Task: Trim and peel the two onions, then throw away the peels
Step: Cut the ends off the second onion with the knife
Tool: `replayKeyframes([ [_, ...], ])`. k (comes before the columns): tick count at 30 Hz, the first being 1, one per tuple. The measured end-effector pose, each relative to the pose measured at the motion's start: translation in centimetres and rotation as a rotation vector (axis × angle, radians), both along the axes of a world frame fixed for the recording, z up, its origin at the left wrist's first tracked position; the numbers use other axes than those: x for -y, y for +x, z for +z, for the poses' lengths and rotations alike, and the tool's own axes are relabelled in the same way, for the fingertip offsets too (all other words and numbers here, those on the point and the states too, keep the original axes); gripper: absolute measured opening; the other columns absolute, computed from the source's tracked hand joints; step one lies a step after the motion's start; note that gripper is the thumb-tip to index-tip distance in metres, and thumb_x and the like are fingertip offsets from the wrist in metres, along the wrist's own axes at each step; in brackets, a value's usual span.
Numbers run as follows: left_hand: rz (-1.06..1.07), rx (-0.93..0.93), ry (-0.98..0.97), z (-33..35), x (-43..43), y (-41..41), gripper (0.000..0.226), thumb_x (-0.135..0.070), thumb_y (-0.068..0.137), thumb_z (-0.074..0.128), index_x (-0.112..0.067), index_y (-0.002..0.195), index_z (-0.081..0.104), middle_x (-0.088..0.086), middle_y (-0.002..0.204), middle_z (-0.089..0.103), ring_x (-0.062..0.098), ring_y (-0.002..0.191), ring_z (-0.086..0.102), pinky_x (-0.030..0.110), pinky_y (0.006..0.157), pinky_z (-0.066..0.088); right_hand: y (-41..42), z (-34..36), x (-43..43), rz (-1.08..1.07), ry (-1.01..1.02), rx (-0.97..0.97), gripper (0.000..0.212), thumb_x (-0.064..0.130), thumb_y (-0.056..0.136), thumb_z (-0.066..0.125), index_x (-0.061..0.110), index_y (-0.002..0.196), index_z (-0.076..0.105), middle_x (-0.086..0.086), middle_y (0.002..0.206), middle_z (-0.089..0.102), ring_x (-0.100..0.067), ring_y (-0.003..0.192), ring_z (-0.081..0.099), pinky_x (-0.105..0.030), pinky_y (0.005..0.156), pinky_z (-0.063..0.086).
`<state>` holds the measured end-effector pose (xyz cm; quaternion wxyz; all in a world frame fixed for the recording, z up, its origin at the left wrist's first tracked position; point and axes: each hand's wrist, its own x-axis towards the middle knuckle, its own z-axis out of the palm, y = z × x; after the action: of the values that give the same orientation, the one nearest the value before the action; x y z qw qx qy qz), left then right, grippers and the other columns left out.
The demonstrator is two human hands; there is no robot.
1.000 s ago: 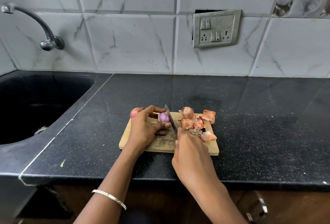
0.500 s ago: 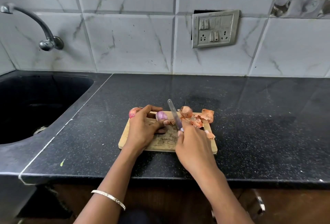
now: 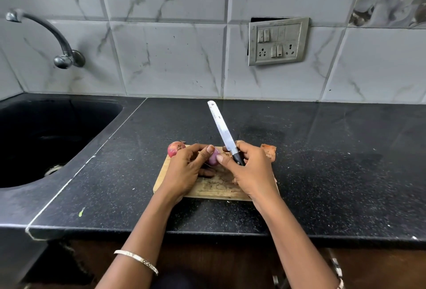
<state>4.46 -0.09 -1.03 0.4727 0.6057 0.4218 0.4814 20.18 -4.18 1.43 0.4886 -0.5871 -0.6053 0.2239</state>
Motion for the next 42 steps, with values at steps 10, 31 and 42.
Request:
replayKeyframes([
  [10, -0.040, 0.019, -0.006, 0.4, 0.2, 0.1, 0.039, -0.037, 0.104, 0.047, -0.008, 0.115, 0.071, 0.021, 0.100, 0.075, 0.031, 0.072, 0.071, 0.027, 0.064, 0.062, 0.2, -0.3, -1.6, 0.043, -0.024, -0.098, 0.020, 0.034, 0.085, 0.080, 0.014, 0.084, 0.074, -0.007, 0.071, 0.072, -0.012, 0.052, 0.065, -0.029, 0.054, 0.051],
  [31, -0.146, 0.308, -0.081, 0.6, 0.2, -0.6, 0.029, -0.023, 0.100, 0.054, -0.012, 0.124, 0.068, 0.015, 0.114, 0.074, 0.029, 0.103, 0.072, 0.035, 0.088, 0.061, -1.1, -0.8, -2.5, 0.070, -0.194, -0.599, 0.012, 0.009, 0.098, 0.062, -0.002, 0.100, 0.062, -0.018, 0.077, 0.067, -0.011, 0.056, 0.065, -0.020, 0.038, 0.035],
  [42, -0.125, 0.337, -0.097, 0.9, 0.4, -0.6, 0.029, -0.014, 0.104, 0.051, -0.015, 0.126, 0.069, 0.001, 0.114, 0.073, 0.022, 0.104, 0.072, 0.031, 0.087, 0.061, 0.2, 0.9, 0.0, -0.060, 0.031, -0.293, 0.007, 0.006, 0.084, 0.079, 0.012, 0.085, 0.075, -0.006, 0.064, 0.072, -0.014, 0.048, 0.066, -0.026, 0.047, 0.053],
])
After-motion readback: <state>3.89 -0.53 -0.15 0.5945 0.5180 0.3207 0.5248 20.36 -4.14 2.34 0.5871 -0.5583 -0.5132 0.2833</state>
